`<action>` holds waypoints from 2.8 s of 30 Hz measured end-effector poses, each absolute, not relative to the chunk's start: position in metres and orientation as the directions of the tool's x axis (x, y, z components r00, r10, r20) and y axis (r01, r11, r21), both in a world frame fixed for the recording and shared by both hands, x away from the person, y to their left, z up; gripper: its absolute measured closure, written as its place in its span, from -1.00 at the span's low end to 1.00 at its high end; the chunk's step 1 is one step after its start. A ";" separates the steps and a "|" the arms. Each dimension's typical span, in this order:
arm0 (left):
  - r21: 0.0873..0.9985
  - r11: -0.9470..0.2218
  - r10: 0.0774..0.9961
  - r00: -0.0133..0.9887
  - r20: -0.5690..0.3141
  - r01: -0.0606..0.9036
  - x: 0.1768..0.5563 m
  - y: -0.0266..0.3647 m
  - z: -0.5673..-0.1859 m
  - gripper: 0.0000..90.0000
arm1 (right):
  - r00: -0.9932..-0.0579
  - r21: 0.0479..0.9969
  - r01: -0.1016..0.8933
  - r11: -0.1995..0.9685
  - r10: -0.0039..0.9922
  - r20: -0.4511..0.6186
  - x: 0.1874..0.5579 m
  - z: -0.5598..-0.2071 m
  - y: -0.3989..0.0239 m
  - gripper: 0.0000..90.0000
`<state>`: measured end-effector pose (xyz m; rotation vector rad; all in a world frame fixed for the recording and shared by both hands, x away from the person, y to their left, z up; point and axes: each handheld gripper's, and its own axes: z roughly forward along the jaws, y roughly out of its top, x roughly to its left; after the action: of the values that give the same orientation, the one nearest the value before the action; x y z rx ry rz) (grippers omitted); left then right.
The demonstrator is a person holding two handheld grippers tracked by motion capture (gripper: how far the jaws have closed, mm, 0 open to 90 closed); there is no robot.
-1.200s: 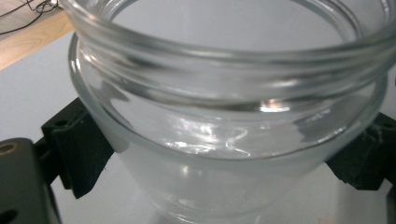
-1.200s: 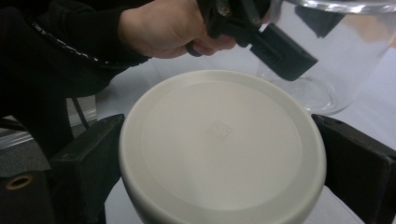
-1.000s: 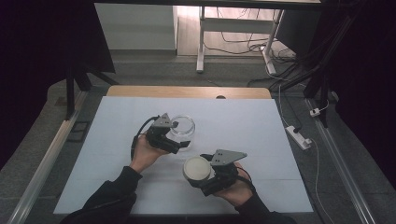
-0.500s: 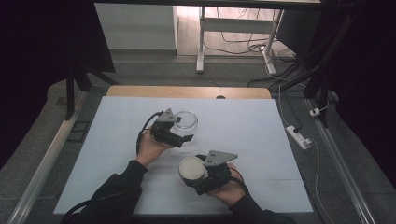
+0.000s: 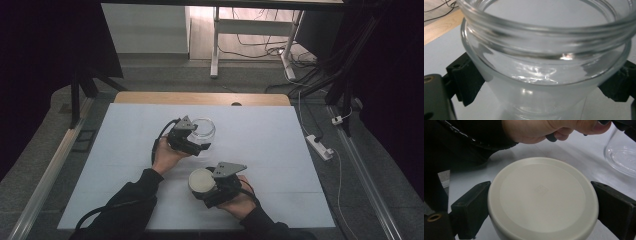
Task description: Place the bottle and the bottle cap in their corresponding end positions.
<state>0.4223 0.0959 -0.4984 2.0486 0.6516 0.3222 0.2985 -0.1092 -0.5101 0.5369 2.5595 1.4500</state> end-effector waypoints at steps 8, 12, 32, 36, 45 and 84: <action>0.845 -0.415 0.577 0.816 -0.041 0.336 0.429 0.096 -0.507 -0.83 | -0.919 0.828 0.257 0.498 0.392 0.049 0.306 -0.525 -0.105 -0.84; 0.844 -0.413 0.580 0.813 -0.044 0.341 0.431 0.097 -0.510 -0.83 | -0.916 0.812 0.266 0.520 0.399 0.045 0.309 -0.530 -0.104 -0.84; 0.826 -0.447 0.573 0.819 -0.031 0.344 0.434 0.091 -0.523 -0.83 | -0.918 0.732 0.296 0.614 0.394 0.041 0.319 -0.540 -0.098 -0.85; 0.825 -0.451 0.568 0.822 -0.028 0.340 0.433 0.091 -0.525 -0.83 | -0.916 0.722 0.305 0.621 0.399 0.043 0.319 -0.541 -0.097 -0.85; 0.812 -0.475 0.559 0.829 -0.018 0.338 0.433 0.092 -0.524 -0.84 | -0.912 0.716 0.312 0.625 0.409 0.041 0.319 -0.541 -0.096 -0.85; 0.776 -0.480 0.586 0.808 -0.063 0.408 0.412 0.114 -0.508 -1.00 | -0.912 0.776 0.308 0.551 0.404 0.075 0.315 -0.527 -0.107 -1.00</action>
<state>0.4118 0.1144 -0.5076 2.1415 0.7301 0.2655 0.3152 -0.1065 -0.5269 0.6152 2.6664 1.3000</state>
